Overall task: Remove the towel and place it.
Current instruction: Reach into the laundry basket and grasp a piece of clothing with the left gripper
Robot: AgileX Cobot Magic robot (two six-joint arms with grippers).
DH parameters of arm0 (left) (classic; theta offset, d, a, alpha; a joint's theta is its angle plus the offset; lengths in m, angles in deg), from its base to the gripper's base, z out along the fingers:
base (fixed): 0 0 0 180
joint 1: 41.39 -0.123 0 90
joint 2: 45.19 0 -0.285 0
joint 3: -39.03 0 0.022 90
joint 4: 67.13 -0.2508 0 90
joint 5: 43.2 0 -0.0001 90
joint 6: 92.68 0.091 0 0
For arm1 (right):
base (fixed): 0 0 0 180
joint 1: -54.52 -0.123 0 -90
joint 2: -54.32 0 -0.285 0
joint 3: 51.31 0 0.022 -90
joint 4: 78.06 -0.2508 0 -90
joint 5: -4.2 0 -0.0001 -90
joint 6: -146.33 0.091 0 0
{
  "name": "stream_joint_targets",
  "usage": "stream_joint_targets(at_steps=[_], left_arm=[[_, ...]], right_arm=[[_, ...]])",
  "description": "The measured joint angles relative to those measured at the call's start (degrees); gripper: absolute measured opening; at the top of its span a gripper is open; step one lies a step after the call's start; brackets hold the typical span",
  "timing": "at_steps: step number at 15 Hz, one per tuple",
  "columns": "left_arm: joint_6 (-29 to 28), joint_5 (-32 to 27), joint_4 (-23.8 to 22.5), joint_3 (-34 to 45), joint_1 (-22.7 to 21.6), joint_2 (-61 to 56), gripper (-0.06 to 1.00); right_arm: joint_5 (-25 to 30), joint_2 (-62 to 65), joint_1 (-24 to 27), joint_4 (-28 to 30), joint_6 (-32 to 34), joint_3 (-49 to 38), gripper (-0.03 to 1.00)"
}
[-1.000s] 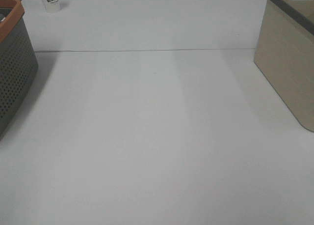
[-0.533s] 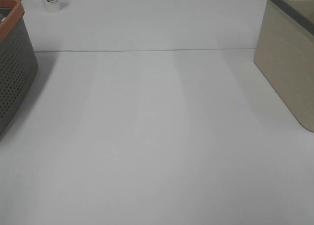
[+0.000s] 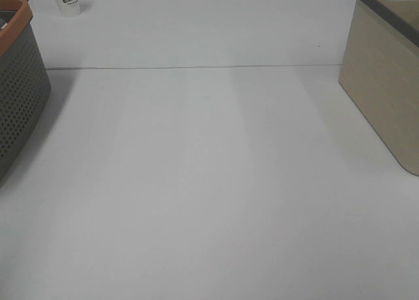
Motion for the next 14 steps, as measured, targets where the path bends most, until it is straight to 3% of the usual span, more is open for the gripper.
stream_joint_targets(at_steps=[3,6,9,14], left_arm=[[-3.4,0.4,-2.6,-2.8,0.0,6.8,0.97],[-10.8,1.5,-7.5,-5.4,0.0,13.1,0.97],[-23.5,7.8,-17.1,-11.7,0.0,26.6,0.97],[-40.8,18.3,-19.1,-17.3,0.0,42.7,0.97]], right_arm=[[0.0,0.0,0.0,0.0,0.0,0.0,0.79],[0.0,0.0,0.0,0.0,0.0,0.0,0.79],[0.0,0.0,0.0,0.0,0.0,0.0,0.79],[0.0,0.0,0.0,0.0,0.0,0.0,0.79]])
